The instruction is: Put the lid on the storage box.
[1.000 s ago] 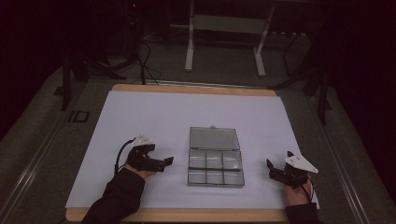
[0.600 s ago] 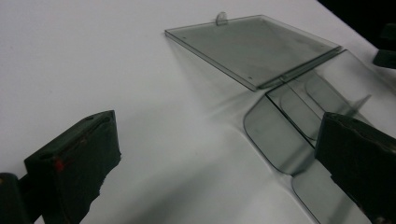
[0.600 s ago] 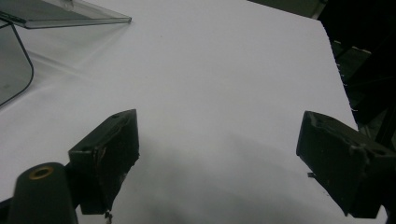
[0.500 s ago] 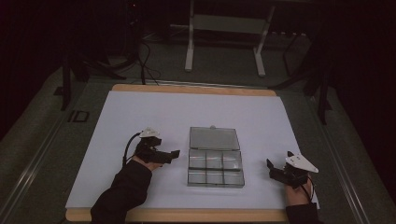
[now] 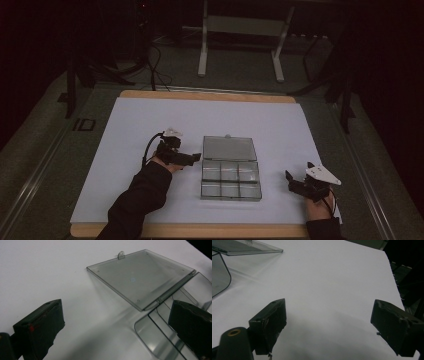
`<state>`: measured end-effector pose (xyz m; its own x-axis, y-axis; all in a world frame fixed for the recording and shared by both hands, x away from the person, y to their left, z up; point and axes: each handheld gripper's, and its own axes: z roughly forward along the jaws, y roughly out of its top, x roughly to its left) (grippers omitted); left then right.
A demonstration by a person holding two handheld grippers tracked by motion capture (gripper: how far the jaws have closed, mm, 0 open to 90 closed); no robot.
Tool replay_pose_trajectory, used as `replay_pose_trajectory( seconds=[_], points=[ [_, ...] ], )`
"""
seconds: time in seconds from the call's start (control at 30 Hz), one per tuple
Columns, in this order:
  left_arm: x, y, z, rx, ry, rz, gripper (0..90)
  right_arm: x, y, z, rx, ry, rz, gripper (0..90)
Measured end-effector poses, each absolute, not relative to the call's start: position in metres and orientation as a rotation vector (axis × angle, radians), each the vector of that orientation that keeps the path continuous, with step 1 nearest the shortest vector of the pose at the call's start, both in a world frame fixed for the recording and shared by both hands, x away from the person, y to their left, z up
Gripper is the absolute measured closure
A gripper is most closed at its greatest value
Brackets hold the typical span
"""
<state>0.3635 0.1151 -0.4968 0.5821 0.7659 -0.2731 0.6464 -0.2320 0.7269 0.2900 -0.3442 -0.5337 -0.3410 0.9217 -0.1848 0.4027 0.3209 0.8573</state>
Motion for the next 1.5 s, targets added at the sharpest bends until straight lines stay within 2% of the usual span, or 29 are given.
replay_pose_trajectory(
  seconds=[0.47,0.67,0.77,1.23,1.4,1.5],
  points=[
    [0.391,0.078,-0.497,1.993,1.182,0.122,1.6,0.290,-0.344,-0.534,1.165,1.899,0.949,13.1],
    [0.398,0.067,-0.500,1.992,1.201,0.094,7.3,0.290,-0.344,-0.534,1.164,1.900,0.951,13.1],
    [0.399,0.065,-0.503,1.988,1.197,0.075,15.0,0.290,-0.344,-0.534,1.161,1.902,0.949,13.1],
    [0.405,0.068,-0.523,1.972,1.223,-0.055,17.7,0.290,-0.343,-0.534,1.157,1.908,0.941,13.2],
    [0.408,0.071,-0.529,1.927,1.193,-0.172,25.1,0.290,-0.343,-0.534,1.157,1.910,0.938,13.2],
    [0.409,0.073,-0.531,1.912,1.181,-0.197,28.0,0.290,-0.343,-0.534,1.157,1.910,0.940,13.2]
  ],
)
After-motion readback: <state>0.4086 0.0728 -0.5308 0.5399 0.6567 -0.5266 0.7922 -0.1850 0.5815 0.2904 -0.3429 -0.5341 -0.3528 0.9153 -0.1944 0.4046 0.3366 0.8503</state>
